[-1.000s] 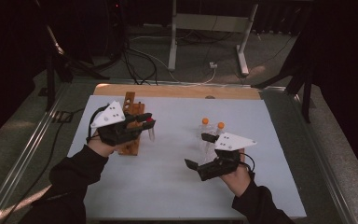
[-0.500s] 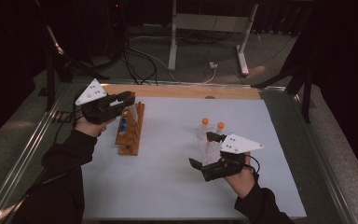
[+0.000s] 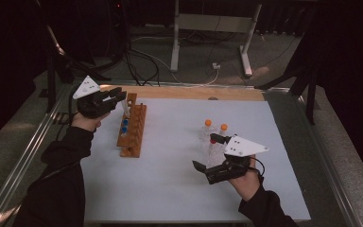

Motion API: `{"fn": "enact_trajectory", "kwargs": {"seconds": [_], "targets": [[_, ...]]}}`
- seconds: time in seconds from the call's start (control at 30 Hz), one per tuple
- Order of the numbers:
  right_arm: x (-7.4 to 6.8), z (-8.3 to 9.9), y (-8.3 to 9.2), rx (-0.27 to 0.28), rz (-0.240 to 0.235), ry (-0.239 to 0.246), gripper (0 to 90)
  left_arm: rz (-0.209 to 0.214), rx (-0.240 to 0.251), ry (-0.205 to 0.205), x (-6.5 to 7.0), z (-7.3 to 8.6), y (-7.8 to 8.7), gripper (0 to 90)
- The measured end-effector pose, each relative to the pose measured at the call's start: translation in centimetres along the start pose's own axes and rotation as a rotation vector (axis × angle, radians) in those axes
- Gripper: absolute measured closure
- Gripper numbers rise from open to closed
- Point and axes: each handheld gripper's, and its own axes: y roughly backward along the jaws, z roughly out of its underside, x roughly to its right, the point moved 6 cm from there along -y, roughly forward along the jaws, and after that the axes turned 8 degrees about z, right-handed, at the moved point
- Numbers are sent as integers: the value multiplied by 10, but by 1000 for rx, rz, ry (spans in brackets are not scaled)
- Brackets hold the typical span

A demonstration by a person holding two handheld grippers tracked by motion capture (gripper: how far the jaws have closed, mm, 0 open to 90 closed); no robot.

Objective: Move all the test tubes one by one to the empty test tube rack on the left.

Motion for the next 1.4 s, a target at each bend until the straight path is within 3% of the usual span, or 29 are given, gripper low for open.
{"fn": "enact_trajectory", "kwargs": {"seconds": [0.07, 0.27, 0.7, 1.4], "targets": [[0, -1, 1, 16, 18, 26, 0, -10, -8, 3, -3, 4, -1, 719], [0, -2, 2, 27, 5, 24, 0, -14, -17, 37, -9, 15, -4, 719], [-3, -2, 3, 61, -12, 42, 0, -12, -58, 70, -11, 45, -16, 719], [-2, -3, 4, 60, -21, 46, 0, 4, -100, 116, -15, 69, -25, 718]]}}
